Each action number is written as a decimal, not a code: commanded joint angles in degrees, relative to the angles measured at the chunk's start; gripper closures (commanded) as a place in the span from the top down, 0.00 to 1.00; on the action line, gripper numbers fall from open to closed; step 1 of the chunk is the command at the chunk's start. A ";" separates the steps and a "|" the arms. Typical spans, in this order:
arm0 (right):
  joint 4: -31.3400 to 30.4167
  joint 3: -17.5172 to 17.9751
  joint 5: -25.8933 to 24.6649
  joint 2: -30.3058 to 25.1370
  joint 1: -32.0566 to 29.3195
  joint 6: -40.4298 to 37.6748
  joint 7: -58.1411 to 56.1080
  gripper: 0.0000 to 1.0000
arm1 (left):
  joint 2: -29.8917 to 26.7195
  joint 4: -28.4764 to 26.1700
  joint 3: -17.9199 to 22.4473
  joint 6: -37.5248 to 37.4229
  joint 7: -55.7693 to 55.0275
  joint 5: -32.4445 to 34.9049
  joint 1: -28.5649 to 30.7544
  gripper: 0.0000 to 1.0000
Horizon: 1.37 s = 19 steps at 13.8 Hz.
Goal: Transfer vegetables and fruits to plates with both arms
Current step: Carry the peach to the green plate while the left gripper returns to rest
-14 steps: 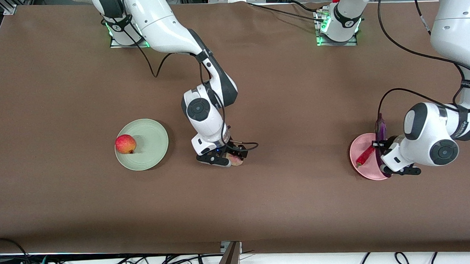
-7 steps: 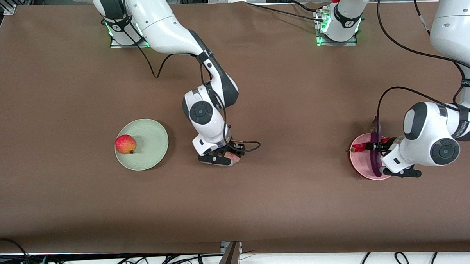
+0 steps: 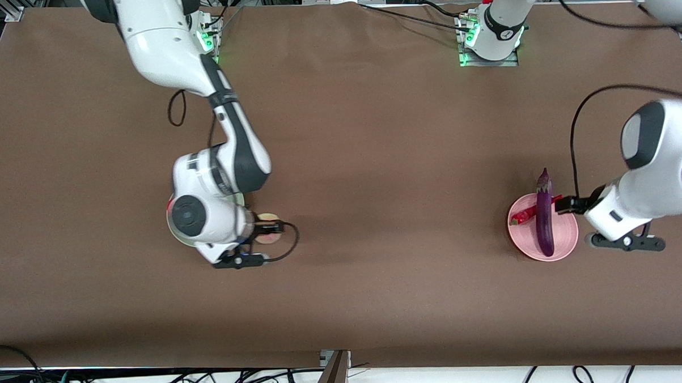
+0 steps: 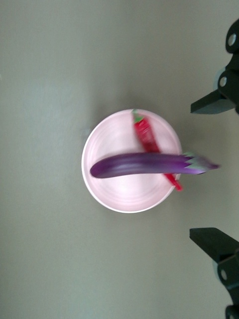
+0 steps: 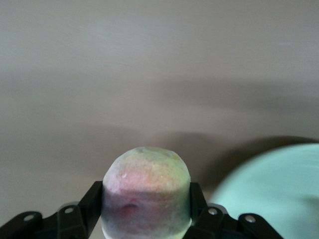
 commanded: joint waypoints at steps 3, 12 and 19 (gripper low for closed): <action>-13.91 -4.42 -0.99 -10.06 1.07 -3.76 -10.81 0.11 | -13.73 -0.49 -0.28 -7.72 -0.67 -1.61 -3.81 1.00; -37.08 -3.98 -0.02 -16.58 1.43 20.78 -21.02 1.00 | -29.94 -18.17 25.86 -1.74 -0.84 -15.15 -22.12 1.00; -22.95 -4.69 -7.98 -23.33 2.66 -1.07 -1.81 1.00 | -29.50 -17.55 20.04 -1.49 -0.85 -14.53 -16.58 1.00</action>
